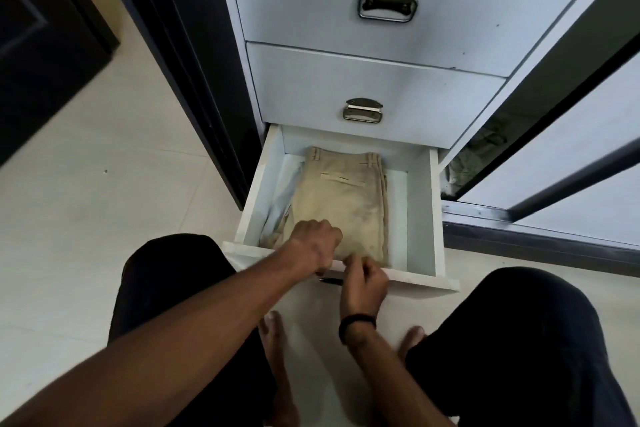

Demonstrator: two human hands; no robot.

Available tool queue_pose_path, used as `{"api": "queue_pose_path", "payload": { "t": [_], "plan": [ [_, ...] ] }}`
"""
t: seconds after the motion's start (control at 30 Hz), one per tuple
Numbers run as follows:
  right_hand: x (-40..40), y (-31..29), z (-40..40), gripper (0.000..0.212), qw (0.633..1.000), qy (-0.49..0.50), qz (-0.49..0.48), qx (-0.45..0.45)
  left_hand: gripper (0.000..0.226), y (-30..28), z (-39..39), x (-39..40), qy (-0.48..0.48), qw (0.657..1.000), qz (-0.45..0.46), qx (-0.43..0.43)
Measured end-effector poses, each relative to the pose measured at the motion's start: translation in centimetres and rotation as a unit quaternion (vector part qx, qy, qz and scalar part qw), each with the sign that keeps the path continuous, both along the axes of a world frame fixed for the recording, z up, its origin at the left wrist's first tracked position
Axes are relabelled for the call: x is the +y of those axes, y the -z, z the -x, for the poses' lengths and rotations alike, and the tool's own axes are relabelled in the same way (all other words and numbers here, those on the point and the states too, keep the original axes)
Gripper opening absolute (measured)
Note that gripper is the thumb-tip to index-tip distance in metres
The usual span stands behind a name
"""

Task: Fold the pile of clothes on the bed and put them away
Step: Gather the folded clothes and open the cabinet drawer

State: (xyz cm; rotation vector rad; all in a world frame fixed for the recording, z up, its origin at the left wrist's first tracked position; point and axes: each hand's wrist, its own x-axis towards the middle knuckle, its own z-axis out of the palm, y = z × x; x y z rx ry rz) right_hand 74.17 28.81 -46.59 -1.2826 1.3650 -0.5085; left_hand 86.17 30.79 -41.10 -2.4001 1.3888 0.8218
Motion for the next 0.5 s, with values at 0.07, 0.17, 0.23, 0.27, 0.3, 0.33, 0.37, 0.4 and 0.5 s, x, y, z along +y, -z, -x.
{"api": "queue_pose_path", "payload": {
  "t": [0.07,0.17,0.23,0.27,0.3,0.33,0.37,0.4,0.5],
  "plan": [
    [1.6,2.2,1.2,0.031,0.994,0.045,-0.098,0.028,0.033,0.2,0.9,1.0,-0.008,0.999,0.045,-0.026],
    [1.4,4.9,1.7,0.023,0.957,0.093,-0.275,0.011,0.029,0.1,1.8,2.2,-0.027,0.994,0.092,-0.046],
    [0.7,6.2,1.4,0.016,0.933,0.085,-0.349,-0.032,0.026,0.1,2.0,2.8,-0.037,0.992,0.115,-0.047],
    [0.4,6.7,1.1,0.015,0.922,0.082,-0.374,-0.054,0.025,0.2,1.9,3.1,-0.041,0.99,0.124,-0.044],
    [0.1,7.0,1.0,0.015,0.911,0.082,-0.396,-0.078,0.024,0.4,1.9,3.3,-0.042,0.989,0.135,-0.038],
    [-0.2,7.6,0.8,0.016,0.901,0.084,-0.414,-0.098,0.024,0.7,1.8,3.6,-0.045,0.988,0.145,-0.034],
    [-0.2,8.1,0.5,0.015,0.893,0.092,-0.427,-0.114,0.024,1.0,1.6,3.9,-0.049,0.986,0.155,-0.03],
    [-0.3,8.6,0.4,0.014,0.886,0.101,-0.436,-0.124,0.024,1.3,1.6,4.1,-0.052,0.984,0.168,-0.027],
    [-0.1,9.8,-0.2,0.006,0.873,0.131,-0.447,-0.146,0.022,2.1,1.0,4.1,-0.052,0.974,0.221,-0.024]
  ]
}}
